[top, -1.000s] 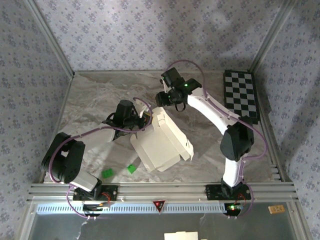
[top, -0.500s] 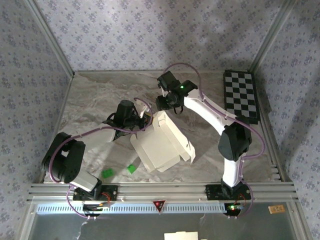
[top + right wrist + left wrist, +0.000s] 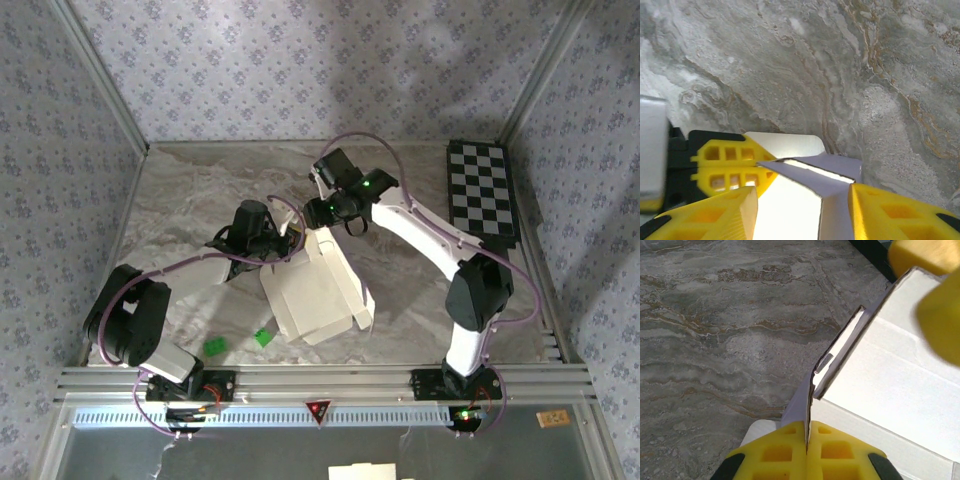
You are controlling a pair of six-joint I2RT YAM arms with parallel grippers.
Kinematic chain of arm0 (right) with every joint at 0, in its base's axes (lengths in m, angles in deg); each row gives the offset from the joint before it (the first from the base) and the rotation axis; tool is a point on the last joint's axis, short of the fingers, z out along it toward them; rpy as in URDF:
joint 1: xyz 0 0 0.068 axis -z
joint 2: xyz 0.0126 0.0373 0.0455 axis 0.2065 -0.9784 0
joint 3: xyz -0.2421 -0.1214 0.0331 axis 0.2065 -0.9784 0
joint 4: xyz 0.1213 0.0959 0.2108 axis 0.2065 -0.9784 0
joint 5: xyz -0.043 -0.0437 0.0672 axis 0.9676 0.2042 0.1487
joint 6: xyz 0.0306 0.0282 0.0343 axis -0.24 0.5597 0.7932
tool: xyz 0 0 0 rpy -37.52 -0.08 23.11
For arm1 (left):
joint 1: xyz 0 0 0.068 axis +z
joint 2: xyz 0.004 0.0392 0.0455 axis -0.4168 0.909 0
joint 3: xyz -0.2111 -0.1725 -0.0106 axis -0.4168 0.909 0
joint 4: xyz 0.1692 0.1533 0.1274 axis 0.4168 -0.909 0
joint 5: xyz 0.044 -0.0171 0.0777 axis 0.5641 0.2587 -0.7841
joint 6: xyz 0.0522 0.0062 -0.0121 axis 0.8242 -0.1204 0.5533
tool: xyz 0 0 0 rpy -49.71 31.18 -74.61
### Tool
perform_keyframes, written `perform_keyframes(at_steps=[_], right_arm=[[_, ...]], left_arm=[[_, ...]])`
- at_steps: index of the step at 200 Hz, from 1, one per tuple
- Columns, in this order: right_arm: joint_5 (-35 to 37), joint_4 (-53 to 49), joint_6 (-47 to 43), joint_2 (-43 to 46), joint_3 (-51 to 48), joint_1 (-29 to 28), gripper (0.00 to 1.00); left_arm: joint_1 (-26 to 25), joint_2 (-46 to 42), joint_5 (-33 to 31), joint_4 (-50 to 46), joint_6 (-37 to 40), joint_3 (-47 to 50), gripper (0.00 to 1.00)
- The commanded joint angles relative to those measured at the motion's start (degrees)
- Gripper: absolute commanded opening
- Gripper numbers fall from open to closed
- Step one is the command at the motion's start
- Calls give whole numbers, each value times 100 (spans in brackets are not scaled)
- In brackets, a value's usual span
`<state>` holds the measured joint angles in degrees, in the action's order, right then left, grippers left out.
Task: Fold the paper box
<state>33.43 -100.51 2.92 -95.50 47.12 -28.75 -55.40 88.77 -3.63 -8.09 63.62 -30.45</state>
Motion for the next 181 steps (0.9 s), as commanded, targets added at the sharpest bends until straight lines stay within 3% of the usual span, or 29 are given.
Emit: perform_keyframes(at_steps=[1,33,65,116,181], right_arm=[[-162,48,7,449,-22,7,53],[-281,19,201,689,-183,24,47],[-8,-197,217,615,-345,42,33],[-66,-123,170,421,-717,25,20],[-142,-37,162,303,-940,-65,16]], left_arm=[[-25,200,51,-587,-154,45,2],[-20,179,60,-588,-155,39,2],[-31,155,59,-598,-155,48,2],[-27,105,47,-616,-155,75,2],[-31,63,22,-617,-148,118,2]])
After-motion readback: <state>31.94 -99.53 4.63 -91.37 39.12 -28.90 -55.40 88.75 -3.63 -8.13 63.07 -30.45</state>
